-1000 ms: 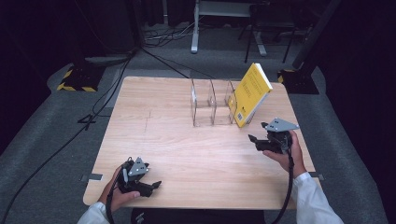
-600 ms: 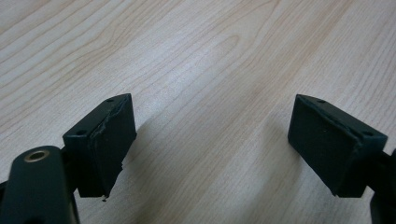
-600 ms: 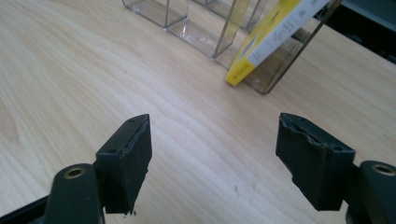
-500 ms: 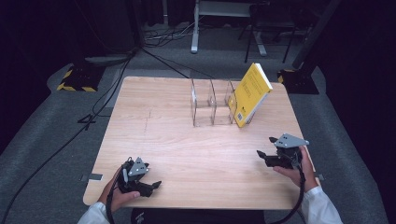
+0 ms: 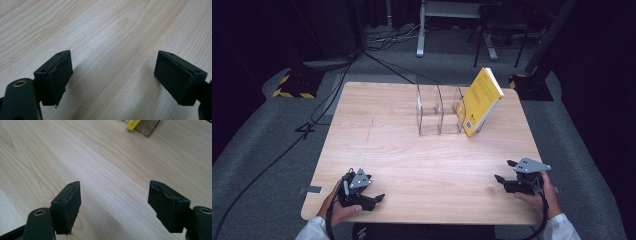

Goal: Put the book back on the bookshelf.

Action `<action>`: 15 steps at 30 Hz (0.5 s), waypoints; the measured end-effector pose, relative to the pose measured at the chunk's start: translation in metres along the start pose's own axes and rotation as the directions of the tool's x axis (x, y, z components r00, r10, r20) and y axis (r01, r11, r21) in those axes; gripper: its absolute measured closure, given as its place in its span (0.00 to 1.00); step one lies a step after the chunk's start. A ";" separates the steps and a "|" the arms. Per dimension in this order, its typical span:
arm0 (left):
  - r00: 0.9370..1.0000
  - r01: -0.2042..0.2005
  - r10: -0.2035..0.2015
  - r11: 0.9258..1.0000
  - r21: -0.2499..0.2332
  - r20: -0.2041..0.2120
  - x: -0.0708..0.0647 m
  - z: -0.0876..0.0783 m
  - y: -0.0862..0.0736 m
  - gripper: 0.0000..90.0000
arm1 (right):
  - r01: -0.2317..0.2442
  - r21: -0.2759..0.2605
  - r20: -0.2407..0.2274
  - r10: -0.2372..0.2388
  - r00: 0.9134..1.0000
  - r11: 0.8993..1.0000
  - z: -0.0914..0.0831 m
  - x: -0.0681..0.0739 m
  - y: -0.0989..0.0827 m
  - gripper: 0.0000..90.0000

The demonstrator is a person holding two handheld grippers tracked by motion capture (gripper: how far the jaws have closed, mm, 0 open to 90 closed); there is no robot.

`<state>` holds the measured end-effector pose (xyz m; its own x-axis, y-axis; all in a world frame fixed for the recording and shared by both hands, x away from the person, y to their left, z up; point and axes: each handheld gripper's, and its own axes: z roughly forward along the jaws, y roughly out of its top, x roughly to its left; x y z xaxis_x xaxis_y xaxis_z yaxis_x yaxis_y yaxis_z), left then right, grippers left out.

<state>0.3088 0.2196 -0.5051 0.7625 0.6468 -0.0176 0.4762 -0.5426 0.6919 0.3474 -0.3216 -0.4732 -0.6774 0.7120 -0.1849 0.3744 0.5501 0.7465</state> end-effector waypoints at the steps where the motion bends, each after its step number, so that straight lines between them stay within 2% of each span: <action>1: 1.000 0.000 0.000 1.000 0.000 0.000 0.000 0.000 0.000 0.17 | -0.002 -0.001 -0.003 0.002 1.000 1.000 -0.001 0.000 -0.002 0.30; 4: 1.000 0.000 0.000 1.000 0.000 0.000 0.000 0.000 0.000 0.17 | -0.010 0.005 -0.009 0.010 1.000 1.000 -0.001 0.001 -0.009 0.30; 9: 1.000 0.000 0.000 1.000 -0.001 -0.001 0.000 0.000 0.000 0.17 | -0.030 0.031 0.007 0.030 1.000 0.999 -0.003 0.001 -0.022 0.28; 15: 1.000 -0.001 0.001 1.000 -0.001 -0.001 0.000 0.000 0.000 0.17 | -0.091 0.016 -0.012 0.091 0.996 0.996 -0.010 0.000 -0.039 0.27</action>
<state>0.3088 0.2195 -0.5051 0.7622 0.6471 -0.0164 0.4753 -0.5423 0.6928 0.3268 -0.3475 -0.4956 -0.6478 0.7540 -0.1084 0.4448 0.4899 0.7498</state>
